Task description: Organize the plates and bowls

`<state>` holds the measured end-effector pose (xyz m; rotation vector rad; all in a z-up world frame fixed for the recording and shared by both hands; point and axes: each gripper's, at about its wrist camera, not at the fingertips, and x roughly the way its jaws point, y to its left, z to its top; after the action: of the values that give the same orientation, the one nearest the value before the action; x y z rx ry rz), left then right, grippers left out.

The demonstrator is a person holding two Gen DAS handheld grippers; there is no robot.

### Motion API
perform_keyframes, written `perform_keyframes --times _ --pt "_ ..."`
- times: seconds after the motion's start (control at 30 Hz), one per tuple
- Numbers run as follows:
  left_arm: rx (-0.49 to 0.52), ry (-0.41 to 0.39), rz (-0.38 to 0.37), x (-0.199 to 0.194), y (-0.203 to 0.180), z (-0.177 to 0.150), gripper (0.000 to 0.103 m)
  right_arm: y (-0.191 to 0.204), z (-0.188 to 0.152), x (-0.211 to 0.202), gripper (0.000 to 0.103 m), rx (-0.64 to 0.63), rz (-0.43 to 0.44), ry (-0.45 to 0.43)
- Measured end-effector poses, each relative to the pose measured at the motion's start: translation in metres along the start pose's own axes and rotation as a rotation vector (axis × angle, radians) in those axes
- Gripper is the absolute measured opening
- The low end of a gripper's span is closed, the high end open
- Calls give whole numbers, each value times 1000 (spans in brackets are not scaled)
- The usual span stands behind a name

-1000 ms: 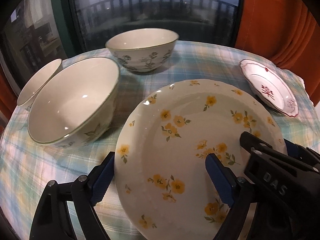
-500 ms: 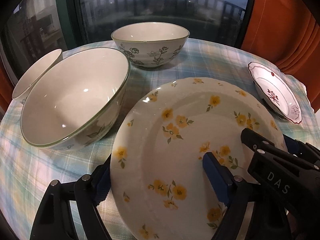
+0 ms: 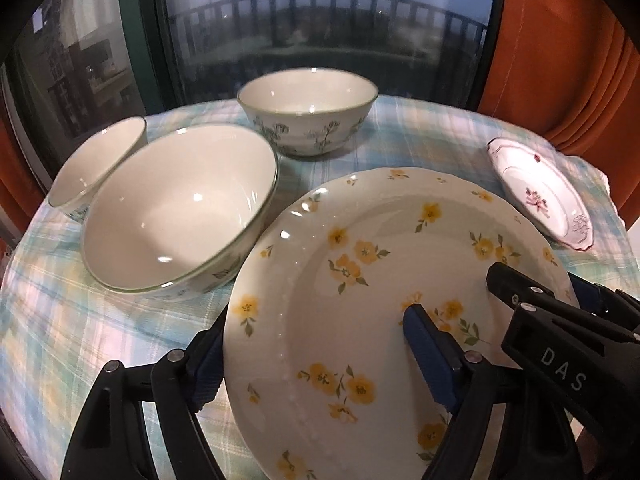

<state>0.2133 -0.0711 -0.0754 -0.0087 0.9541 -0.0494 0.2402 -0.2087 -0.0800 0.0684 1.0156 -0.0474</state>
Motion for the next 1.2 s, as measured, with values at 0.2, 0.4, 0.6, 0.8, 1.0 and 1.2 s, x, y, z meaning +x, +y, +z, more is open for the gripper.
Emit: perform_keyframes --times 0.2,0.4,0.6,0.8,1.0,1.2 --pt "2 -32 -18 -20 -3 -3 82 -3 -2 -22 65 4 -13 -40" --pt "-1 -65 -34 -39 -10 -9 82 -9 -10 -46 65 6 -17 -90" --pt "35 -116 -39 -54 -26 -19 82 -23 -23 -67 65 20 -17 -131" --pt "58 -120 -84 -54 -46 -32 82 -45 -39 -79 65 39 -33 -151" --pt "108 -127 -115 -59 -74 -40 82 -75 -56 -89 65 80 -62 -158" --pt "158 -122 -146 -62 -100 -48 82 -101 -71 -99 65 124 -85 -172"
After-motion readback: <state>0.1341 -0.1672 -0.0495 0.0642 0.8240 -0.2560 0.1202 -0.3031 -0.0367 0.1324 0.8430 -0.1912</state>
